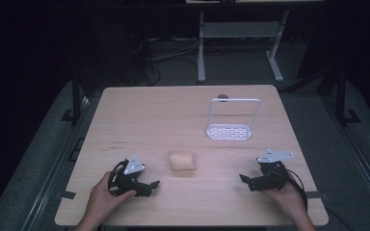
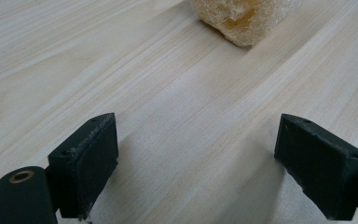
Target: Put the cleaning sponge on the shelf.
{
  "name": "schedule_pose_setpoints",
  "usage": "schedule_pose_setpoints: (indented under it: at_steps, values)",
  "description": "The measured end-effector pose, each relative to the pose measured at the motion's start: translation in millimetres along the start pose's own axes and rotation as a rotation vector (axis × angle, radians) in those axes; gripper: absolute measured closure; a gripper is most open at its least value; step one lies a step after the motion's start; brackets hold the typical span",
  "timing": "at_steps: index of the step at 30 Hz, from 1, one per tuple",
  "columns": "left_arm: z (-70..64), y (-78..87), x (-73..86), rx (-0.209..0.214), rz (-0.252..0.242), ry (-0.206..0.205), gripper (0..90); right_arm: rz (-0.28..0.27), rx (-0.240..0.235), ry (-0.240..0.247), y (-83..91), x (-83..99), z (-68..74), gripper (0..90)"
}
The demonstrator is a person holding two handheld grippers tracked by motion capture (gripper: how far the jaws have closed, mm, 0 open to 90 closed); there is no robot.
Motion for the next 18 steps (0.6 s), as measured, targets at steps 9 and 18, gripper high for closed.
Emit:
schedule_pose_setpoints:
  at_steps: [9,18]
  values:
    - [0.0,0.0,0.0,0.000,-0.001,0.000,12.8,-0.016,-0.024,0.031,-5.2,-15.7,2.8,8.5]
    - [0.0,0.0,0.0,0.000,-0.001,0.000,12.8,-0.027,-0.037,0.050,-8.7,-27.8,5.2,8.5]
Point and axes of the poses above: each handheld gripper's, and its own axes: y roughly backward along the jaws, x roughly out of its underside, z roughly to its left, the point moved 9 cm from there along -y, roughly forward along the jaws, and after that the axes turned 8 degrees about y, right-handed, at the moved point
